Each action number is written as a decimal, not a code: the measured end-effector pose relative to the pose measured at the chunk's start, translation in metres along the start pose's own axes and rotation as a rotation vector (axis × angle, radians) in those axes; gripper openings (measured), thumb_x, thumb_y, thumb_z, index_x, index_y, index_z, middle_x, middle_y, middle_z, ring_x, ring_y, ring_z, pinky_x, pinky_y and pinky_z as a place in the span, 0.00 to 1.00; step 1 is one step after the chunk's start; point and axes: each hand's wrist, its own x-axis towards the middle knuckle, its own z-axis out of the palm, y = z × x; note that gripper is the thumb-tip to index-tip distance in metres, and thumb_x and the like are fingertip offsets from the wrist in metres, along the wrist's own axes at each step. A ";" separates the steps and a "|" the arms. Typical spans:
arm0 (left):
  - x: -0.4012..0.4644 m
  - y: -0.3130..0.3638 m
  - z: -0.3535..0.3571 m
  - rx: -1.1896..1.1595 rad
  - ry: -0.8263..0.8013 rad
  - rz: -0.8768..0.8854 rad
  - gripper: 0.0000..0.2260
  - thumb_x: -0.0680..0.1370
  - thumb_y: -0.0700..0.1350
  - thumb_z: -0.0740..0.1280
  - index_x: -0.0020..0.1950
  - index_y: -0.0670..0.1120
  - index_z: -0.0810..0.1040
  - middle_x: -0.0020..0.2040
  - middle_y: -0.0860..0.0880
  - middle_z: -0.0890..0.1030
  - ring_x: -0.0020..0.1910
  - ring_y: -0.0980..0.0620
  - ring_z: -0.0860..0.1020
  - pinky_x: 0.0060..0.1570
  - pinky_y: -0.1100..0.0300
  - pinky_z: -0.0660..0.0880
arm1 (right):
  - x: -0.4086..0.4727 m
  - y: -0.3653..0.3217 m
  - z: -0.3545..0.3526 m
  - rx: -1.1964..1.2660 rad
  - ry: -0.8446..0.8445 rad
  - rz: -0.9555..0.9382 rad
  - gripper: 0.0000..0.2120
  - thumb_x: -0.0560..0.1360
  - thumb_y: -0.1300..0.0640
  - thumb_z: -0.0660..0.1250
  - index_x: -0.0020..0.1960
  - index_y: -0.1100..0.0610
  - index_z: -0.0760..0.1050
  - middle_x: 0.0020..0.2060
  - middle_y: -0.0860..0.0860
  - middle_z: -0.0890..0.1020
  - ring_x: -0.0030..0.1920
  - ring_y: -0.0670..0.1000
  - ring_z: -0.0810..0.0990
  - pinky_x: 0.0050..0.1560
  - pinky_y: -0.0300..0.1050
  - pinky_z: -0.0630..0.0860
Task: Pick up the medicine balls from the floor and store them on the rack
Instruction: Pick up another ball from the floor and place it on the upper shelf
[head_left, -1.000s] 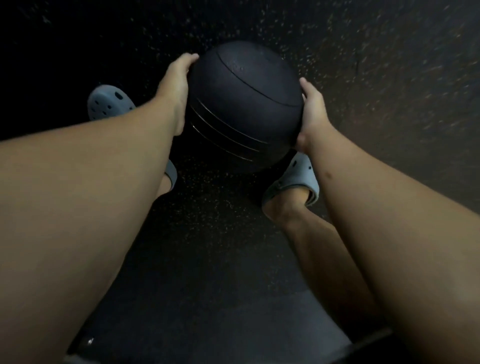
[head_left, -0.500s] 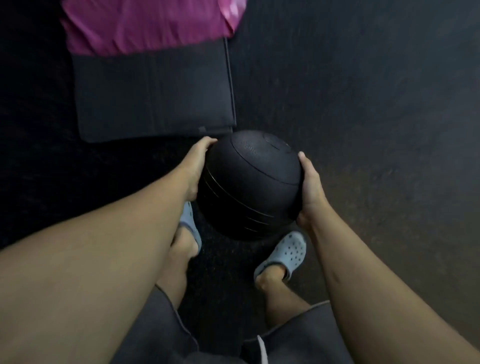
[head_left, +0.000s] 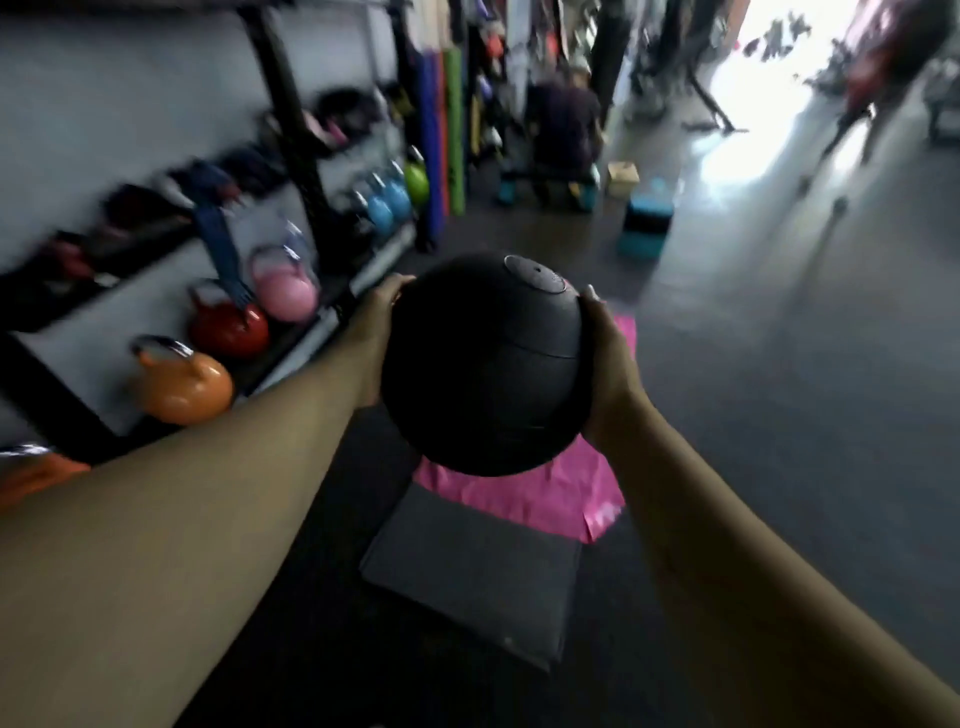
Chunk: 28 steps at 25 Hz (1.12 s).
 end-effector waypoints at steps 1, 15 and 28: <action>-0.015 0.045 -0.015 -0.030 0.036 0.084 0.16 0.84 0.50 0.63 0.37 0.50 0.75 0.31 0.52 0.78 0.32 0.53 0.77 0.36 0.59 0.71 | 0.001 -0.028 0.041 0.011 -0.103 -0.030 0.47 0.53 0.22 0.76 0.66 0.48 0.84 0.61 0.53 0.88 0.63 0.57 0.86 0.69 0.63 0.78; -0.347 0.469 -0.308 0.157 0.811 1.036 0.19 0.72 0.58 0.71 0.54 0.47 0.88 0.60 0.38 0.87 0.64 0.35 0.84 0.70 0.42 0.77 | -0.231 -0.207 0.608 0.364 -1.092 -0.301 0.21 0.75 0.38 0.72 0.61 0.50 0.86 0.52 0.51 0.90 0.53 0.56 0.88 0.54 0.52 0.83; -0.414 0.679 -0.446 0.296 1.099 1.517 0.16 0.77 0.57 0.67 0.50 0.46 0.86 0.60 0.39 0.88 0.60 0.39 0.85 0.58 0.48 0.81 | -0.302 -0.302 0.939 0.642 -1.494 -0.526 0.22 0.79 0.40 0.69 0.62 0.54 0.86 0.57 0.56 0.89 0.57 0.60 0.88 0.62 0.63 0.83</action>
